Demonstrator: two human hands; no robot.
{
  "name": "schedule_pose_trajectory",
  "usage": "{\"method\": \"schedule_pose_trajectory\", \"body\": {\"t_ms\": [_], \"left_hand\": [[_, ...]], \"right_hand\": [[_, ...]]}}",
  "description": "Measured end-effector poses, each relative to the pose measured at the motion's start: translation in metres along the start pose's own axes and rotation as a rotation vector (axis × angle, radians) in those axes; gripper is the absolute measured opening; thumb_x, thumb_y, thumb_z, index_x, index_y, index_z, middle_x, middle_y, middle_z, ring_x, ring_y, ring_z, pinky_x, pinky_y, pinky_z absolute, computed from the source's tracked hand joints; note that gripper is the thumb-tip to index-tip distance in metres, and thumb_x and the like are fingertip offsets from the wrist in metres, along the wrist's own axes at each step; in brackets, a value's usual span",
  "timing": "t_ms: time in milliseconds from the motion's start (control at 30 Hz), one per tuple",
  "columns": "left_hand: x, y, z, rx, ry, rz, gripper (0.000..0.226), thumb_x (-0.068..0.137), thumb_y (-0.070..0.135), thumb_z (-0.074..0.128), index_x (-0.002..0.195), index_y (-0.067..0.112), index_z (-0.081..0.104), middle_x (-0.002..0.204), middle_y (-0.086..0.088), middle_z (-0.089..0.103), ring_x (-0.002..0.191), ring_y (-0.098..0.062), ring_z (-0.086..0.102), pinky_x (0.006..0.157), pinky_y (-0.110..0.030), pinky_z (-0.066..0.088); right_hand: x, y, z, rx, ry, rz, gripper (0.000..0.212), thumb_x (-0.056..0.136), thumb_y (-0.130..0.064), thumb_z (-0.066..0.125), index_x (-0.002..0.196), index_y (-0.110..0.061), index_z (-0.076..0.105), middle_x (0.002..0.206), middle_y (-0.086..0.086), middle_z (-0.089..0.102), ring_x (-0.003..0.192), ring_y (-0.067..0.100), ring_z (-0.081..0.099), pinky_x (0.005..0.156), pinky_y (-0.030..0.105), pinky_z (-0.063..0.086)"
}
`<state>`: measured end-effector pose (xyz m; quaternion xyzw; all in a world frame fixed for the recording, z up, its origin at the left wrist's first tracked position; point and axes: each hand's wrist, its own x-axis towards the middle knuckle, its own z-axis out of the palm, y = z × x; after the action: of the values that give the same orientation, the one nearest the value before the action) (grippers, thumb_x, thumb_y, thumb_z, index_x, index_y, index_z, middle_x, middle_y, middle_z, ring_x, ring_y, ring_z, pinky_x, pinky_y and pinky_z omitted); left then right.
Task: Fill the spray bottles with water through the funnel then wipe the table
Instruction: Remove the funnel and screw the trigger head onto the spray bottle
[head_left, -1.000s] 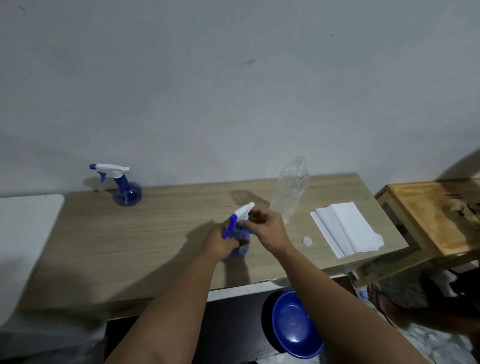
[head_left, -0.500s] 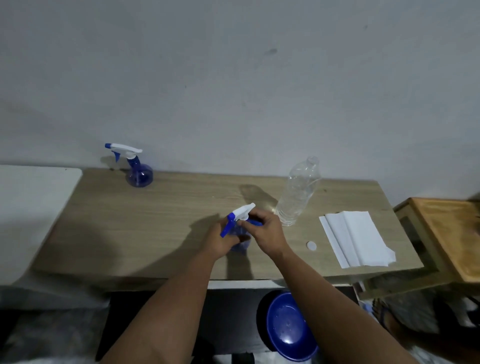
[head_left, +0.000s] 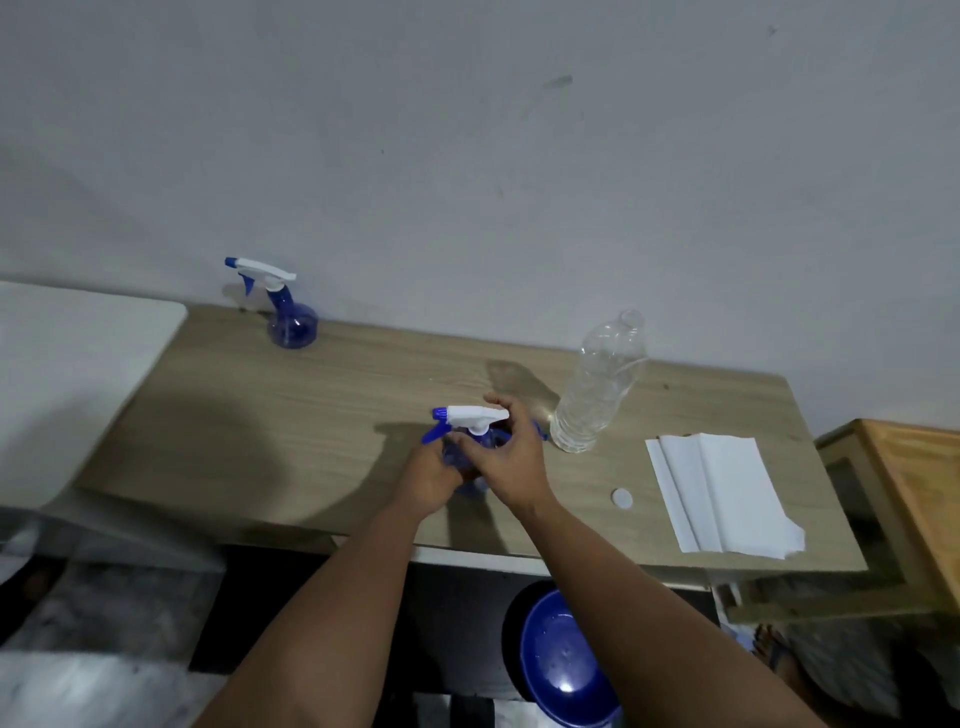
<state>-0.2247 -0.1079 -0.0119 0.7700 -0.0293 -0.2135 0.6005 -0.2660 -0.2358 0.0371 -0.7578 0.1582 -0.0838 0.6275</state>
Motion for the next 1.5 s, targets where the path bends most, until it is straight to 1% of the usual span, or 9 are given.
{"method": "schedule_pose_trajectory", "body": {"t_ms": [133, 333, 600, 733, 900, 1067, 1267, 1400, 1500], "left_hand": [[-0.002, 0.001, 0.000, -0.056, -0.007, 0.035, 0.035, 0.081, -0.017, 0.071, 0.107, 0.007, 0.068, 0.092, 0.005, 0.073, 0.081, 0.007, 0.069, 0.075, -0.012, 0.049], [-0.004, -0.005, 0.002, -0.097, 0.014, 0.025, 0.054, 0.068, 0.011, 0.083, 0.119, 0.013, 0.069, 0.106, -0.001, 0.077, 0.101, -0.017, 0.072, 0.087, -0.026, 0.055], [-0.005, -0.008, 0.010, -0.087, 0.048, 0.024, 0.039, 0.077, -0.003, 0.079, 0.106, 0.022, 0.072, 0.096, 0.011, 0.078, 0.094, -0.006, 0.071, 0.086, -0.020, 0.053], [-0.004, -0.016, 0.009, -0.088, 0.046, 0.057, 0.041, 0.073, 0.009, 0.083, 0.111, 0.019, 0.073, 0.108, -0.006, 0.078, 0.103, -0.022, 0.073, 0.095, -0.044, 0.056], [-0.009, -0.007, 0.014, -0.111, 0.097, 0.012, 0.047, 0.078, -0.007, 0.076, 0.122, 0.009, 0.068, 0.113, -0.005, 0.076, 0.105, -0.016, 0.071, 0.097, -0.036, 0.053], [-0.004, -0.019, 0.014, -0.057, 0.092, -0.001, 0.044, 0.065, 0.016, 0.080, 0.108, 0.022, 0.073, 0.105, -0.005, 0.078, 0.104, -0.030, 0.073, 0.097, -0.055, 0.055], [-0.010, -0.005, 0.018, -0.087, 0.106, 0.001, 0.047, 0.078, -0.009, 0.076, 0.120, 0.011, 0.069, 0.111, -0.004, 0.076, 0.099, -0.010, 0.072, 0.096, -0.033, 0.054], [-0.009, -0.011, 0.017, -0.033, 0.112, -0.003, 0.046, 0.072, -0.006, 0.072, 0.113, 0.016, 0.072, 0.108, -0.003, 0.078, 0.102, -0.015, 0.073, 0.098, -0.043, 0.056], [-0.012, -0.006, 0.018, -0.041, 0.101, -0.004, 0.047, 0.076, -0.007, 0.076, 0.120, 0.008, 0.068, 0.112, -0.007, 0.076, 0.099, -0.008, 0.072, 0.095, -0.031, 0.055]], "right_hand": [[0.000, 0.005, -0.012, -0.003, -0.057, -0.061, 0.023, 0.085, -0.005, 0.081, 0.105, -0.010, 0.072, 0.101, 0.007, 0.076, 0.093, 0.013, 0.074, 0.080, 0.026, 0.055], [0.000, 0.002, -0.023, -0.024, -0.135, -0.094, 0.033, 0.082, -0.013, 0.085, 0.109, -0.022, 0.069, 0.106, 0.001, 0.074, 0.106, 0.018, 0.071, 0.093, 0.030, 0.057], [-0.003, 0.004, -0.023, -0.017, -0.129, -0.094, 0.032, 0.079, -0.028, 0.080, 0.107, -0.022, 0.067, 0.106, -0.005, 0.073, 0.108, 0.012, 0.069, 0.092, 0.027, 0.056], [-0.001, 0.009, -0.026, -0.049, -0.126, -0.111, 0.025, 0.084, -0.017, 0.082, 0.105, -0.013, 0.069, 0.103, -0.004, 0.074, 0.104, 0.012, 0.069, 0.094, 0.029, 0.054], [-0.001, 0.005, -0.028, -0.058, -0.173, -0.127, 0.032, 0.085, -0.014, 0.080, 0.115, -0.017, 0.068, 0.109, -0.006, 0.073, 0.108, 0.010, 0.068, 0.096, 0.024, 0.054], [0.004, 0.004, -0.029, -0.074, -0.136, -0.060, 0.029, 0.082, -0.016, 0.086, 0.100, -0.009, 0.064, 0.101, 0.003, 0.073, 0.100, 0.014, 0.068, 0.089, 0.020, 0.050], [0.003, 0.010, -0.031, -0.118, -0.185, -0.149, 0.029, 0.084, -0.018, 0.078, 0.112, -0.017, 0.071, 0.109, -0.007, 0.073, 0.108, 0.012, 0.067, 0.095, 0.029, 0.053], [0.007, 0.005, -0.027, -0.094, -0.158, -0.031, 0.030, 0.080, -0.020, 0.087, 0.099, -0.015, 0.065, 0.101, -0.004, 0.074, 0.104, 0.011, 0.069, 0.089, 0.024, 0.052], [0.007, 0.007, -0.028, -0.130, -0.187, -0.099, 0.031, 0.079, -0.031, 0.082, 0.106, -0.021, 0.070, 0.106, -0.004, 0.072, 0.106, 0.012, 0.067, 0.092, 0.027, 0.053]]}}
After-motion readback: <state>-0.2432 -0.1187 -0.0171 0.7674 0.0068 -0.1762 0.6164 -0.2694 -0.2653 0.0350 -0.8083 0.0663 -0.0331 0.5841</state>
